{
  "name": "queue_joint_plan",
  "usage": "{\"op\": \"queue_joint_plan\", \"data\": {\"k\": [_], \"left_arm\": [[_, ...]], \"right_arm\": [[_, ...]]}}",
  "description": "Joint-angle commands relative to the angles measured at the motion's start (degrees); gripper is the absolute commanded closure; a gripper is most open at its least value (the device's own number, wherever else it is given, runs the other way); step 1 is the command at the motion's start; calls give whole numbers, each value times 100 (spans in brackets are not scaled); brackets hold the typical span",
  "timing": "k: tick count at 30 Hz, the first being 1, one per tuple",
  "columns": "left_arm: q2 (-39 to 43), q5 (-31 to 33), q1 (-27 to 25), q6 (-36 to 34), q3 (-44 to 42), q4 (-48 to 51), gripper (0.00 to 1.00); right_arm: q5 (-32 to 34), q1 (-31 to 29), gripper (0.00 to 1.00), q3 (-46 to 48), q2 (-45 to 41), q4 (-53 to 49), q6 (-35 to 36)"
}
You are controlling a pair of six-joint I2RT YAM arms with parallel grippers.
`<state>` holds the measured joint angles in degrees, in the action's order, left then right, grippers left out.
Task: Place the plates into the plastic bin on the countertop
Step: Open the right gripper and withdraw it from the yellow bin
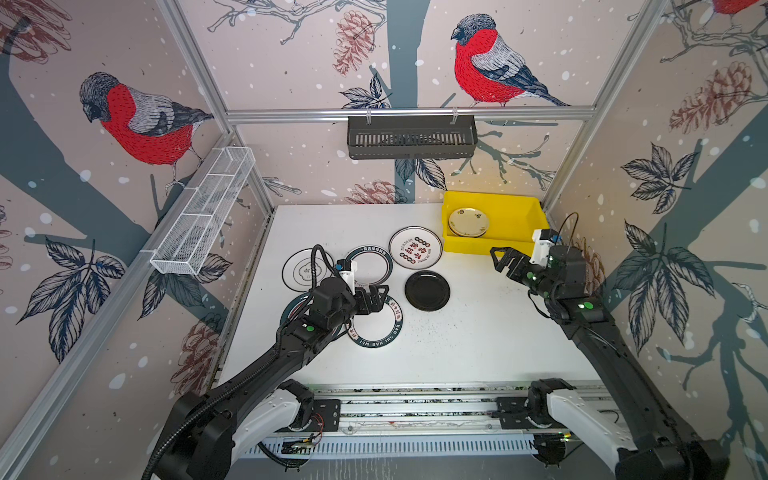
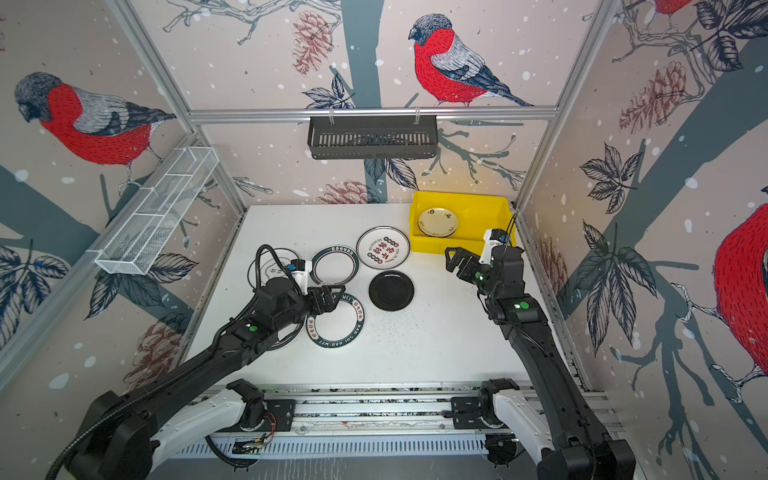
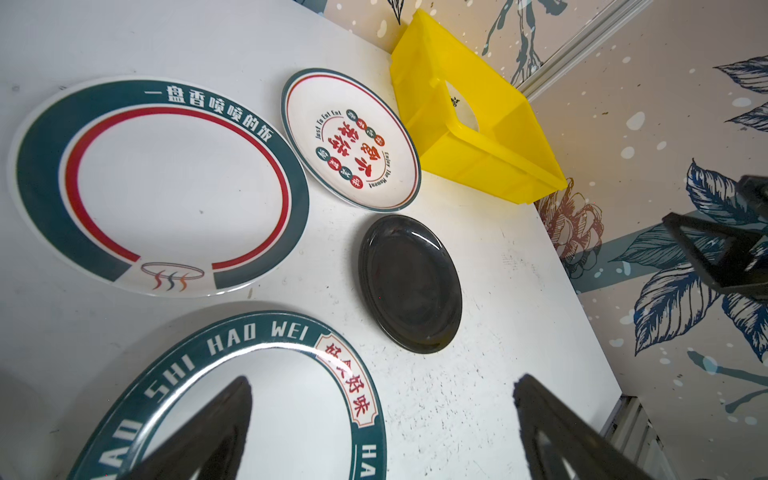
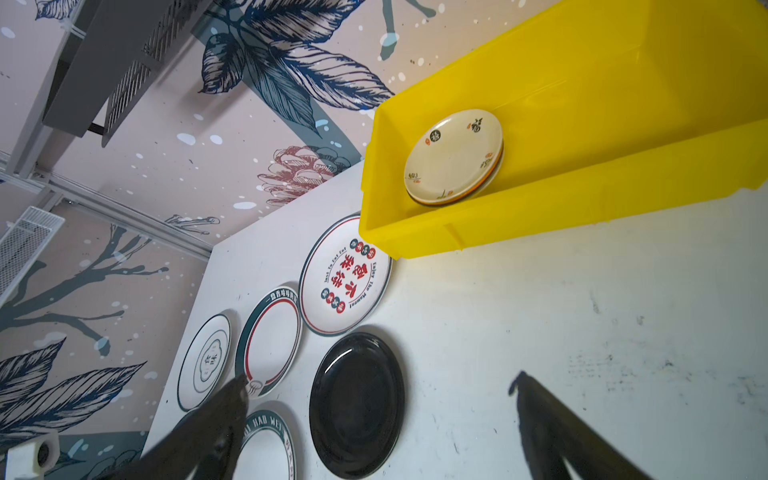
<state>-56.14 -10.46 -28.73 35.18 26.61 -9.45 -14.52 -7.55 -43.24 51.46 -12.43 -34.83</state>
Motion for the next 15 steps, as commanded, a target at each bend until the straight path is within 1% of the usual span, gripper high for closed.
{"op": "queue_joint_plan", "data": {"k": [1,4,9,12,15], "left_arm": [[145,197,14,67,-83,96,3],[225,255,24,77,-125,166,3],[196,241,25,143,-203,177,3],[141,171,43,189,-253,102,3],[79,123,52,208,-277,84,3]], "right_arm": [[-325,-58,1,351,-148,39,-196],[-488,-177,2,747,-146,265,-354],[-667,-533,5,1334,81,996,-687],[-834,-708,8,1518,414,1435,-847],[-977,-825,15,1503,916,1653,-877]]}}
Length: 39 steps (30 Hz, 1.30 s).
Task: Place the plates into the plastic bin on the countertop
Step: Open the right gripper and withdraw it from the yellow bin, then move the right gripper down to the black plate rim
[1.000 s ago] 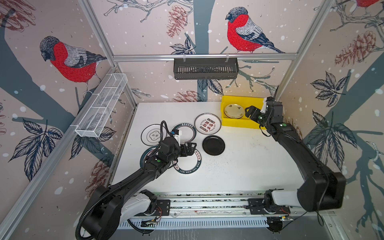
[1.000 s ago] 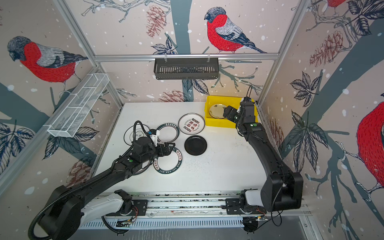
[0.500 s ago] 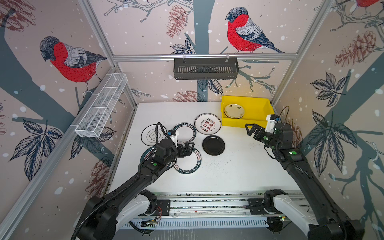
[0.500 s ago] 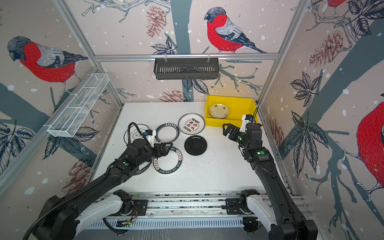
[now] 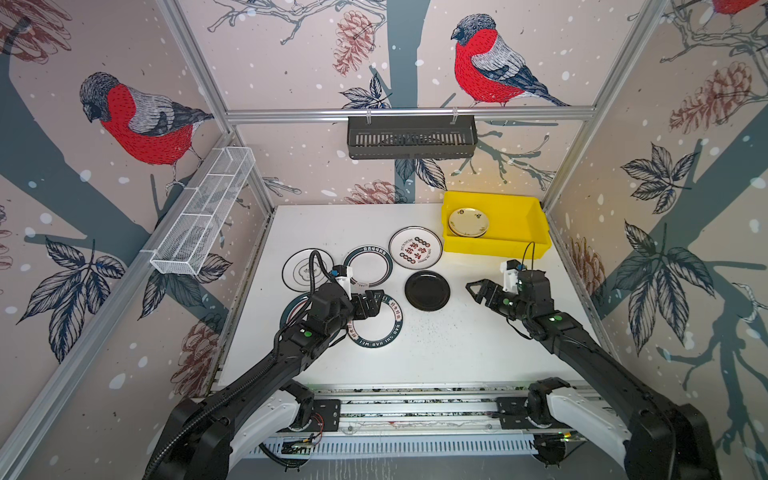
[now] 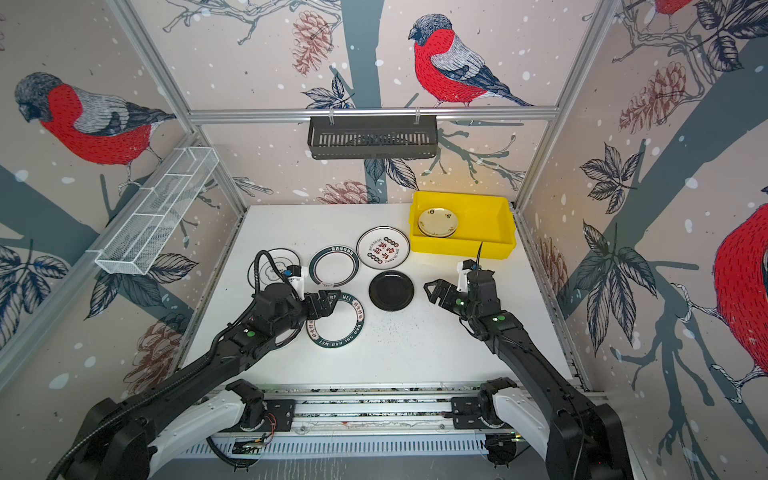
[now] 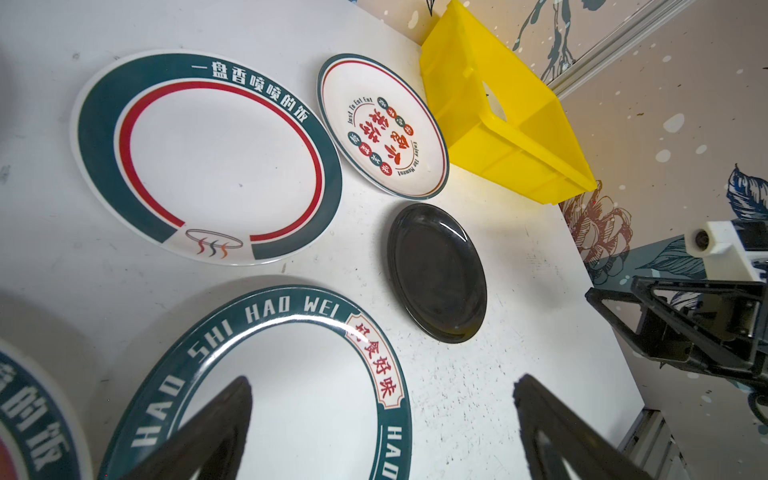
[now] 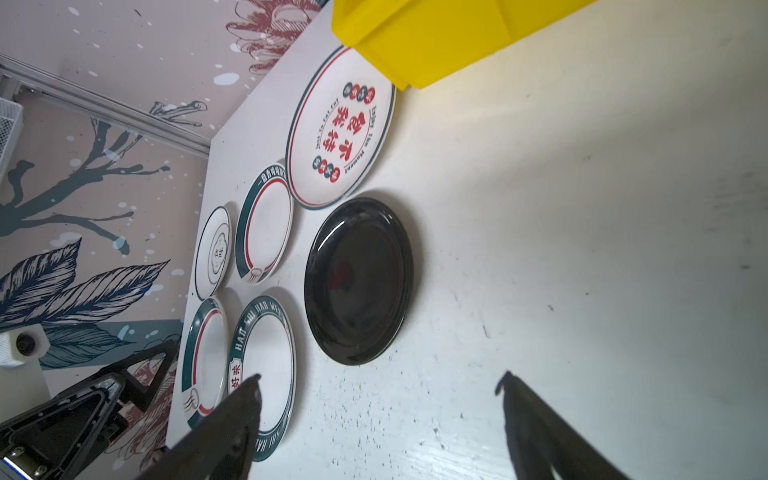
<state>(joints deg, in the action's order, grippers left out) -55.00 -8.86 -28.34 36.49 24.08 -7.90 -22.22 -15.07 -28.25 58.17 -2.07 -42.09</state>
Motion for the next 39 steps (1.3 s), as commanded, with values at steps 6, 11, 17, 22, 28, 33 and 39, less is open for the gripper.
{"op": "queue_joint_plan", "data": {"k": [6,11,17,22,28,33,39], "left_arm": [[-96,-27,21,95,-61,-108,3],[-124,-30,30,108,-92,-140,3],[-173,-45,39,108,-87,-159,3],[-195,-26,56,121,-96,-168,3],[-186,-6,65,69,-87,-172,3],[-127,47,78,58,-105,-150,3],[-63,21,79,88,-157,-194,3]], "right_arm": [[-330,-393,27,-27,1226,1280,-151],[-369,-470,41,-89,1938,1624,-168],[-311,-554,53,-201,2501,1736,-64],[-247,-670,56,-370,2786,1706,-6],[71,-797,59,-581,3013,1481,157],[126,-846,65,-612,3215,1545,115],[205,-975,68,-724,3340,1512,95]]}}
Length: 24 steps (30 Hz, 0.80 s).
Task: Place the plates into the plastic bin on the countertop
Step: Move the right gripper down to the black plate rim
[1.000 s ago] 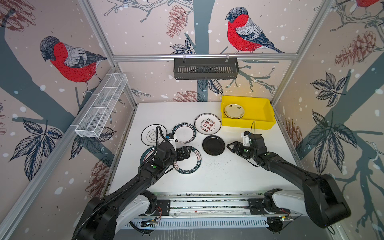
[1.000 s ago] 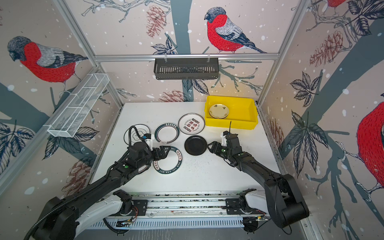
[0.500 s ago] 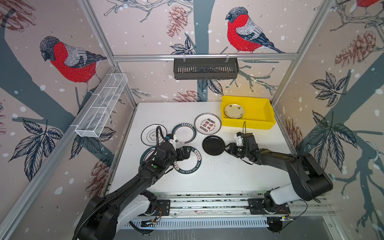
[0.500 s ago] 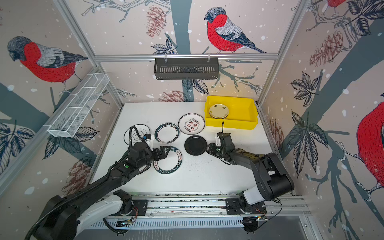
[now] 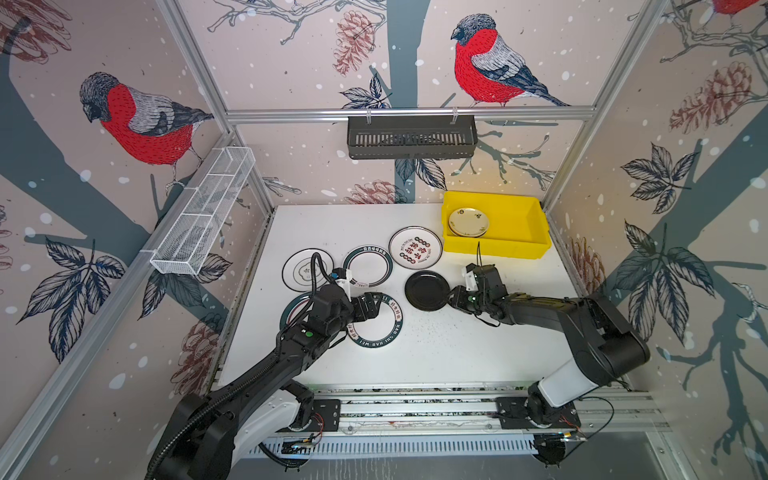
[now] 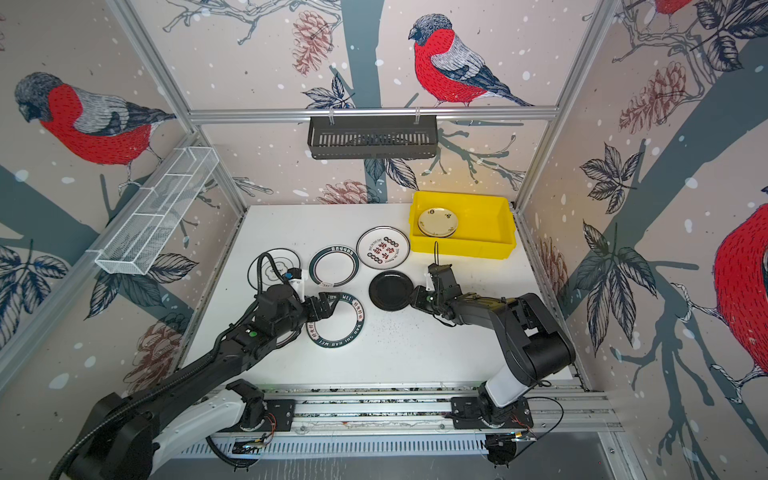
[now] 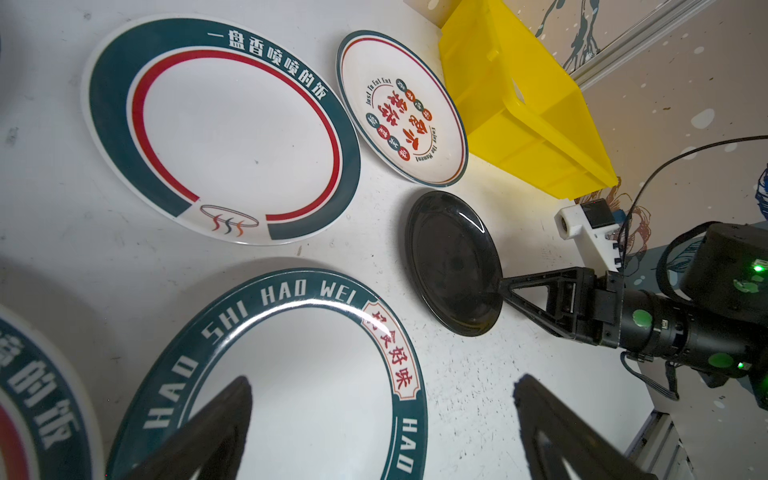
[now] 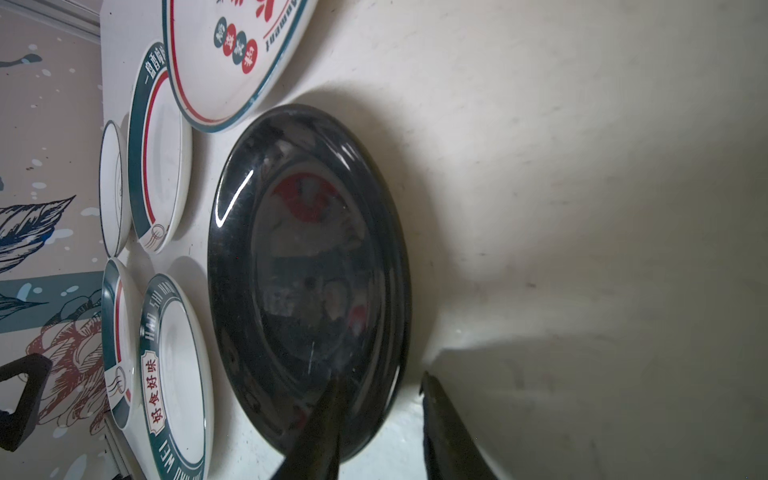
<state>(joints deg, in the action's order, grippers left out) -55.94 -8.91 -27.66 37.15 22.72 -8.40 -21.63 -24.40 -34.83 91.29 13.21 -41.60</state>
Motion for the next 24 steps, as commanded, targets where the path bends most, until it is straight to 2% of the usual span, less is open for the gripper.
{"op": "queue_joint_plan", "data": {"k": [1,13,24], "left_arm": [[39,14,14,27,-33,-148,3],[427,-6,14,201,-290,-240,3],[593,39,13,220,-382,-188,3]], "right_arm": [[183,-62,69,-83,23,-29,55],[355,-152,74,-286,260,-108,-32],[413,-203,85,-340,473,-100,-146]]}}
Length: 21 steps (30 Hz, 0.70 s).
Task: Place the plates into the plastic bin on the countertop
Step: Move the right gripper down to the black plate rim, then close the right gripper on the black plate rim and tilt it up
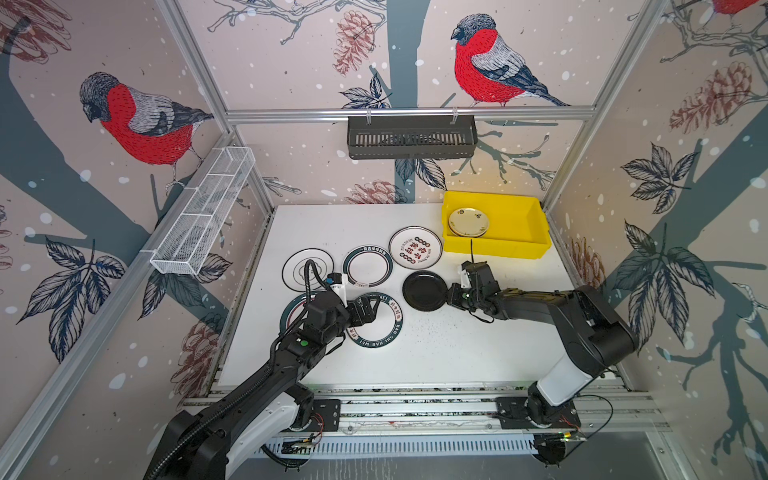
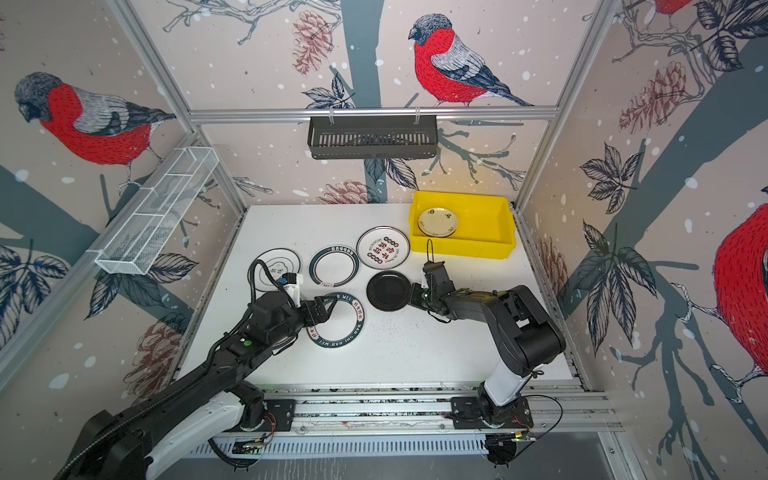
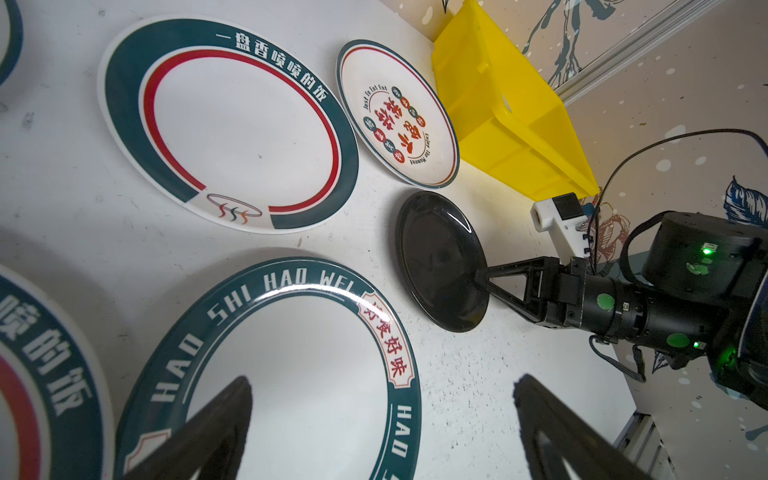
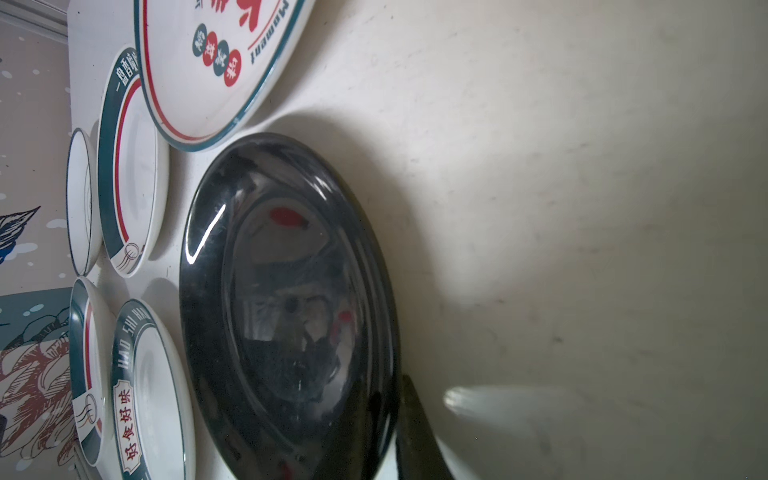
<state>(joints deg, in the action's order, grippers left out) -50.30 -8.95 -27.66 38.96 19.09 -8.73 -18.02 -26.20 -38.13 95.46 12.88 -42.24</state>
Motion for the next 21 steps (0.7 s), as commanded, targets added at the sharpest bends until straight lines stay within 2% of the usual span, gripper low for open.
{"op": "queue_joint_plan", "data": {"k": [1,11,21], "left_arm": [[42,53,14,35,-28,-147,3],[135,95,9,89,-134,-199,3],[35,93,11,91,-123,-371,3]], "right_arm": [[53,-17,86,-10,65,-71,-91],[-118,-17,95,-45,-30,-14,-221],[-380,151,97,-6,-671,-95,-398]]}}
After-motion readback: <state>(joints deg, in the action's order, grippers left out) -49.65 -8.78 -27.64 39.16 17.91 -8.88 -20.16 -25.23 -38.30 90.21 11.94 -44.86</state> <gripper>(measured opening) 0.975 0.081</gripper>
